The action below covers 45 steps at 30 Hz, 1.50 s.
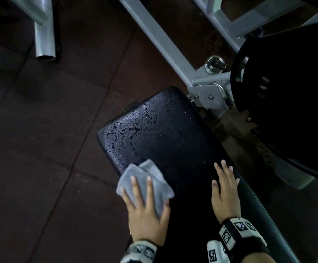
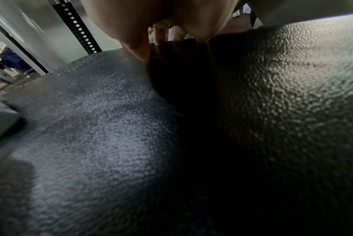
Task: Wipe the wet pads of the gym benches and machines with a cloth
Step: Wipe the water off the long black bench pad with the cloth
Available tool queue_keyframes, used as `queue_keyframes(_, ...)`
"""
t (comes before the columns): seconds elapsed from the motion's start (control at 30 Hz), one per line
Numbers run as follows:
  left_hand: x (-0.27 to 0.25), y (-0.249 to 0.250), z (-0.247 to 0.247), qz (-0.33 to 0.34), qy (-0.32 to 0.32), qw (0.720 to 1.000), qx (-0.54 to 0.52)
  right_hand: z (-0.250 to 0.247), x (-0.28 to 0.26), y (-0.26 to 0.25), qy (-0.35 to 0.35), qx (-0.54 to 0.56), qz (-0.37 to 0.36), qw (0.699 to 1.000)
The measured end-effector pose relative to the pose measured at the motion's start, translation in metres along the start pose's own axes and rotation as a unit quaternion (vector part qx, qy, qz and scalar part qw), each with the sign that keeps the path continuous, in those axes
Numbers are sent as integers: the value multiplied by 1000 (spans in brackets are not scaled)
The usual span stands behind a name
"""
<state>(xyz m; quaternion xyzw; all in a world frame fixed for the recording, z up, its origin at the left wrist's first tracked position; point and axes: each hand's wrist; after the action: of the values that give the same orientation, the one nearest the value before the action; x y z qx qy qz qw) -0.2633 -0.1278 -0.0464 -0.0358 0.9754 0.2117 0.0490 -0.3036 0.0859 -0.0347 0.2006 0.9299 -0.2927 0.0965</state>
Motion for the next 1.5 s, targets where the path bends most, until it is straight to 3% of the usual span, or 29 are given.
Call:
queue_keyframes(0.07, -20, 20, 9, 61, -44, 997, 30, 1, 0, 2, 6, 10, -3, 1000)
queue_keyframes(0.13, -20, 36, 13, 53, -81, 995, 37, 1, 0, 4, 9, 17, -6, 1000)
queue_keyframes(0.27, 33, 45, 11, 68, -74, 994, 53, -1, 2, 5, -1, 24, -3, 1000)
queue_keyframes(0.47, 99, 2, -7, -77, 11, 995, 67, -5, 0, 6, -22, 12, -5, 1000)
queue_keyframes(0.67, 25, -12, -6, -182, 48, 979, -82, -5, 0, 2, -16, 15, -5, 1000)
queue_keyframes(0.7, 7, -9, -3, -156, 35, 983, -90, -5, 0, 2, -16, 16, -3, 1000)
queue_keyframes(0.77, -20, 2, 7, -39, -11, 999, -29, -4, 1, 3, -15, 20, -2, 1000)
queue_keyframes(0.83, -32, 17, 15, 43, -65, 996, 30, -3, 1, 4, -14, 22, -2, 1000)
queue_keyframes(1.0, 19, 44, 9, 57, -79, 994, 41, -3, 2, 5, -11, 29, -4, 1000)
queue_keyframes(1.1, 67, 33, 2, 4, -48, 998, 34, -4, 1, 7, -13, 26, -14, 999)
queue_keyframes(1.23, 109, -1, -11, -116, 6, 993, 35, -4, 1, 4, -21, 18, -7, 1000)
queue_keyframes(1.37, 90, -9, -30, -222, 10, 972, -72, -3, 1, 3, -11, 15, -9, 1000)
queue_keyframes(1.5, 41, 12, -33, -321, 64, 912, -246, -1, 2, 3, -6, 13, -6, 1000)
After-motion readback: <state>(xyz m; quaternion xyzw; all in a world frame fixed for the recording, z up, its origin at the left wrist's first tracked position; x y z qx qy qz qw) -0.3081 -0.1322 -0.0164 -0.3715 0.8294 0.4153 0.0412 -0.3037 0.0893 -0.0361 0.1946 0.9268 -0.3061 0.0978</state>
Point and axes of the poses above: each hand's wrist, its own x-axis towards the middle knuckle, its own z-axis out of the palm, y = z × x, and after that the axes turned 7 degrees about y, right-handed
